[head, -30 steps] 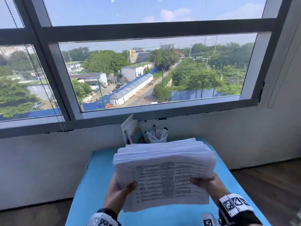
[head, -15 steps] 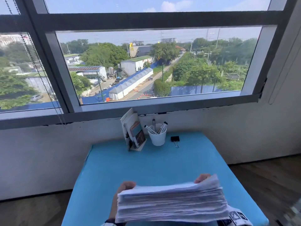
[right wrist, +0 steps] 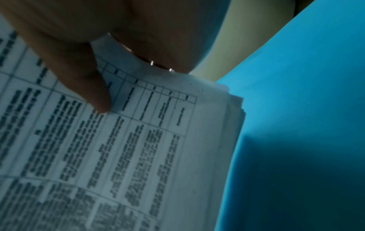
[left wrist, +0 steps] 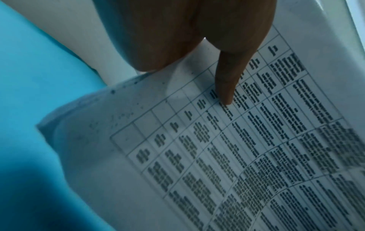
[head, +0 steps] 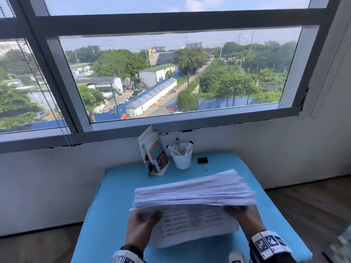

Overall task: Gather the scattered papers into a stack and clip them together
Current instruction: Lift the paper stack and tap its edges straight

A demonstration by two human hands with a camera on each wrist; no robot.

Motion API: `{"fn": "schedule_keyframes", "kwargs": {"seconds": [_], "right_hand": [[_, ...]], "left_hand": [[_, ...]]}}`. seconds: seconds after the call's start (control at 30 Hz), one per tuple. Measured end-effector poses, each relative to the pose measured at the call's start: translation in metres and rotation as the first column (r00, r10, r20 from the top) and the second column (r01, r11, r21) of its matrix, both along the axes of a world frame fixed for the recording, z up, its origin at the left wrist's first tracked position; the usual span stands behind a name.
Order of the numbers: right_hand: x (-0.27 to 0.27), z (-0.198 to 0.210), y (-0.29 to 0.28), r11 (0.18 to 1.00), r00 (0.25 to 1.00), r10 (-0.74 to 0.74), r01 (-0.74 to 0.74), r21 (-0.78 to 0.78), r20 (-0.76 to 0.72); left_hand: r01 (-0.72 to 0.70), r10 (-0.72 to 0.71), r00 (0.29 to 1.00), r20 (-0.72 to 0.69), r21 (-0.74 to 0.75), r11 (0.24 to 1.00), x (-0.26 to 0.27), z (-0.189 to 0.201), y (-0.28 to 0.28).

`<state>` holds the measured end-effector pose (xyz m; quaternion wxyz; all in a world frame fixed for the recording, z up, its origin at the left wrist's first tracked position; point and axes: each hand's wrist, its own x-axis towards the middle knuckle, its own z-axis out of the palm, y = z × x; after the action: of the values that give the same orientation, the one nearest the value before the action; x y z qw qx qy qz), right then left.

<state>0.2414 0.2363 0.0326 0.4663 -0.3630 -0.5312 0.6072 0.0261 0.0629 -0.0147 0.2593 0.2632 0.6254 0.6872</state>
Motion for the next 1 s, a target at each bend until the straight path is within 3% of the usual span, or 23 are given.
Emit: {"fn": "schedule_keyframes", "kwargs": {"seconds": [0.03,0.1,0.13,0.4,0.63,0.83,1.0], "right_hand": [[0.014,-0.029,-0.001,0.995,0.995,-0.007,0.017,-0.096,0.099],[0.021,-0.05,-0.014,0.991,0.977,0.028,0.0,-0.133,0.212],[0.022,-0.049,-0.01,0.989,0.988,0.046,-0.025,-0.147,0.147],[0.024,-0.031,-0.004,0.99,0.991,0.1,-0.09,-0.107,0.091],[0.019,-0.022,0.004,0.999,0.997,0.041,-0.039,-0.029,0.065],[0.017,-0.028,0.0,0.997,0.995,0.058,-0.053,-0.056,0.084],[0.022,-0.012,0.001,0.989,0.994,0.11,-0.112,-0.098,-0.026]], "left_hand": [[-0.014,0.014,1.0,-0.004,-0.006,1.0,0.0,-0.007,-0.001],[0.016,-0.016,1.0,-0.022,-0.014,1.0,0.001,-0.017,-0.004],[0.012,-0.013,1.0,-0.025,-0.032,0.999,0.0,-0.019,-0.003],[0.035,-0.039,0.998,-0.059,-0.076,0.997,-0.009,-0.014,-0.003],[0.029,-0.024,0.998,-0.053,0.086,0.996,-0.011,0.012,0.007],[0.101,-0.096,0.994,-0.051,0.097,0.99,-0.005,0.012,0.013],[0.149,-0.147,0.989,-0.028,0.108,0.983,-0.015,0.015,0.01]]}}
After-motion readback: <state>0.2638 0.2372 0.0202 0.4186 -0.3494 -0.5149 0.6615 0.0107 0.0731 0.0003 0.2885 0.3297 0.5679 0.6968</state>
